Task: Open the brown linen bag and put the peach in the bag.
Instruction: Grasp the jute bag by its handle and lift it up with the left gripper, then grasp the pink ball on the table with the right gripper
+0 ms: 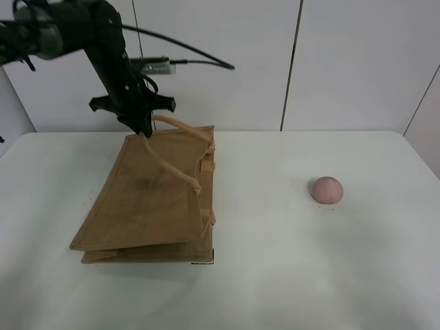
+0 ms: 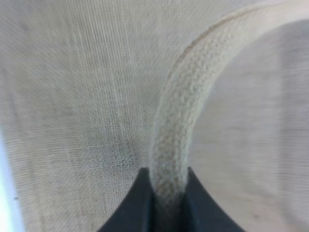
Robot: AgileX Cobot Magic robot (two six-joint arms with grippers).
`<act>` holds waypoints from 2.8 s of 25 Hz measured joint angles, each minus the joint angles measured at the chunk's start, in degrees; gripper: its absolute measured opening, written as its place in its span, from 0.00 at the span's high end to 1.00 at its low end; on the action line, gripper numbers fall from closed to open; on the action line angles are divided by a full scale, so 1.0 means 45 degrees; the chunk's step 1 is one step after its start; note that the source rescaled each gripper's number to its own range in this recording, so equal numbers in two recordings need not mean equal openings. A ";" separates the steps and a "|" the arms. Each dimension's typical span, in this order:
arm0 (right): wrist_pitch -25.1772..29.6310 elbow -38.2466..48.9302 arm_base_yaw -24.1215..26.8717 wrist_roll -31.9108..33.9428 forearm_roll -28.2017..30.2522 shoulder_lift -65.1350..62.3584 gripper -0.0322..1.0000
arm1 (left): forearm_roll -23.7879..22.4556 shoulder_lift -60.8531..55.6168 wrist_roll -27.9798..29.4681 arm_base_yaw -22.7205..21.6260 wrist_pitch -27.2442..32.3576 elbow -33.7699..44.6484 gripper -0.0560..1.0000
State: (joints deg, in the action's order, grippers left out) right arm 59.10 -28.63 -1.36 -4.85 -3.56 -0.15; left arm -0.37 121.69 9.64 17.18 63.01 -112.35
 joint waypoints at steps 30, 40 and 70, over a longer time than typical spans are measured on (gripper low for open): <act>-0.0360 -0.0207 0.0000 0.0130 0.0000 0.1455 0.00 | 0.0149 -0.4178 -0.0350 0.0000 0.0864 -0.1390 0.95; -0.1369 -0.3500 0.0000 0.0196 -0.0139 1.1957 0.00 | 0.0149 -0.4178 -0.0421 0.0000 0.0864 -0.1390 0.95; -0.2045 -1.2299 -0.0954 0.0941 0.0128 2.6184 0.00 | 0.0160 -0.4178 -0.0578 0.0000 0.0864 -0.1390 0.95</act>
State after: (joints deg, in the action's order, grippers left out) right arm 49.90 -83.97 -5.65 -0.61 -2.98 117.68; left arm 0.35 102.89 7.04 17.18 66.90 -118.60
